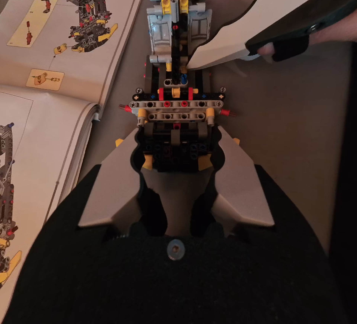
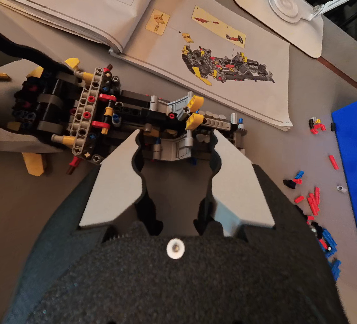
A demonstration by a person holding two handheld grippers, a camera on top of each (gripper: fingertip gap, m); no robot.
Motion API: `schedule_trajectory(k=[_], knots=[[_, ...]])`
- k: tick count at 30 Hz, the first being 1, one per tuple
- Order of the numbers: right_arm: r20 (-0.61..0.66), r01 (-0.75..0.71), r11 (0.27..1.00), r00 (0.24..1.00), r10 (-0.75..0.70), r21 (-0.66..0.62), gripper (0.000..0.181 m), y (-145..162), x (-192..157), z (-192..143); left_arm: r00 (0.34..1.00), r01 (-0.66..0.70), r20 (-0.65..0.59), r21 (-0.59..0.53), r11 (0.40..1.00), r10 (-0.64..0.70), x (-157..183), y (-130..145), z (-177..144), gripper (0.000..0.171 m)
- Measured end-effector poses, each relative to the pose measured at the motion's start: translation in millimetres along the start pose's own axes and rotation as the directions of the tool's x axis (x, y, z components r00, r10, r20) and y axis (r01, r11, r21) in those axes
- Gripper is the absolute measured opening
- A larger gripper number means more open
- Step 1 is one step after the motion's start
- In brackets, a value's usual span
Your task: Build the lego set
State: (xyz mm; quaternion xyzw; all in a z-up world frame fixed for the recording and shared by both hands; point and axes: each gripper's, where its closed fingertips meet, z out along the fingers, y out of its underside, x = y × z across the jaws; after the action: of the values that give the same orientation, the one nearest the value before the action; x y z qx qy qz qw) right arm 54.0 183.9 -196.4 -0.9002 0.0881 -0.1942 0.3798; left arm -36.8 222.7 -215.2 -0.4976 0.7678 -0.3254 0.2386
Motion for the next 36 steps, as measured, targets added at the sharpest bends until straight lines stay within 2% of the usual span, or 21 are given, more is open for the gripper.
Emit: schedule_trajectory(k=[4, 12, 22, 36], knots=[[0.01, -0.012, 1.0, 1.0, 0.012, 0.011, 0.071, -0.9, -2.2, 0.1, 1.0, 0.001, -0.001, 0.0, 1.0, -0.001, 0.0, 0.0, 0.0, 0.065], [0.007, -0.014, 1.0, 1.0, 0.014, 0.019, 0.06, -1.5, -2.5, -0.2, 1.0, 0.0, 0.001, 0.0, 1.0, 0.0, -0.2, 0.0, 0.0, 0.065], [0.024, -0.037, 0.999, 0.999, 0.036, 0.033, 0.057, -2.2, -1.3, -0.8, 1.0, 0.0, 0.001, 0.0, 1.0, 0.0, -0.2, -0.1, -0.1, 0.065], [0.029, -0.037, 0.998, 0.999, 0.036, 0.043, 0.062, -1.9, -4.2, -3.9, 1.0, -0.001, -0.003, 0.0, 1.0, 0.001, -0.1, -0.2, 0.0, 0.066]])
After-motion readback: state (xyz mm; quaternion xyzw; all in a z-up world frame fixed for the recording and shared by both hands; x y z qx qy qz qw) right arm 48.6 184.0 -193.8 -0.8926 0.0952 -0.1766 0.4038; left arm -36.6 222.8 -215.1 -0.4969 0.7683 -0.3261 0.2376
